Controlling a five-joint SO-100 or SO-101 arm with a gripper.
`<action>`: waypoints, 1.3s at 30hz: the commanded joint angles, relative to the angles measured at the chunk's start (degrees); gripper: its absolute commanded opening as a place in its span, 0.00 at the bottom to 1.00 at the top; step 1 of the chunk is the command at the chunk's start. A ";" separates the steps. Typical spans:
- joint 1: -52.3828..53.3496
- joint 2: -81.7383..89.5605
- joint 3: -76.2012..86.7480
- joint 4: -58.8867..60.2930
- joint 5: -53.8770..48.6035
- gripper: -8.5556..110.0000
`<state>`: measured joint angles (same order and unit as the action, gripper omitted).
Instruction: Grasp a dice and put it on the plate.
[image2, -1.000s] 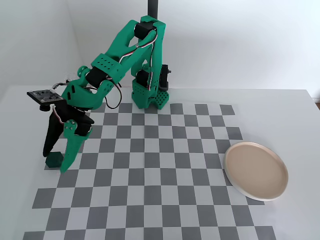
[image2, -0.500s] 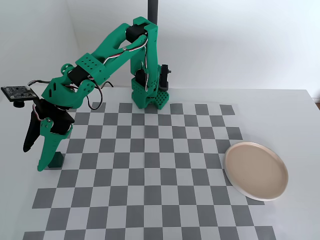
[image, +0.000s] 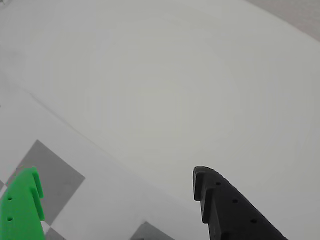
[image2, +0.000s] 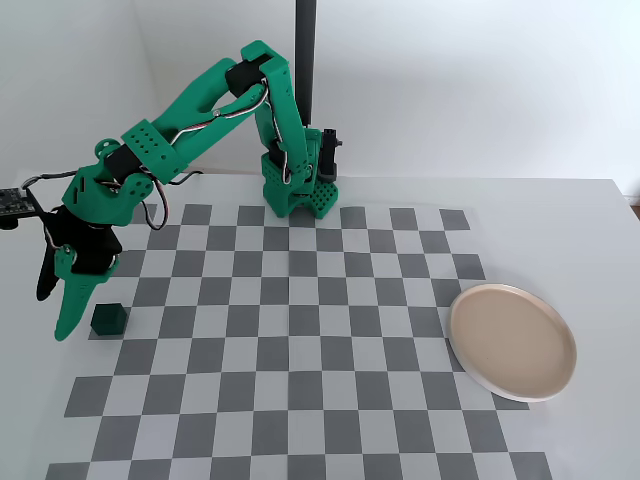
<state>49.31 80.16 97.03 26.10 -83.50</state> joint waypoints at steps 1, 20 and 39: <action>0.44 0.18 -5.45 -0.44 -1.05 0.30; -1.49 -4.57 -5.27 5.36 -5.89 0.30; -1.76 -6.86 -5.10 6.86 -8.26 0.30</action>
<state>47.64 71.54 97.03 32.87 -91.14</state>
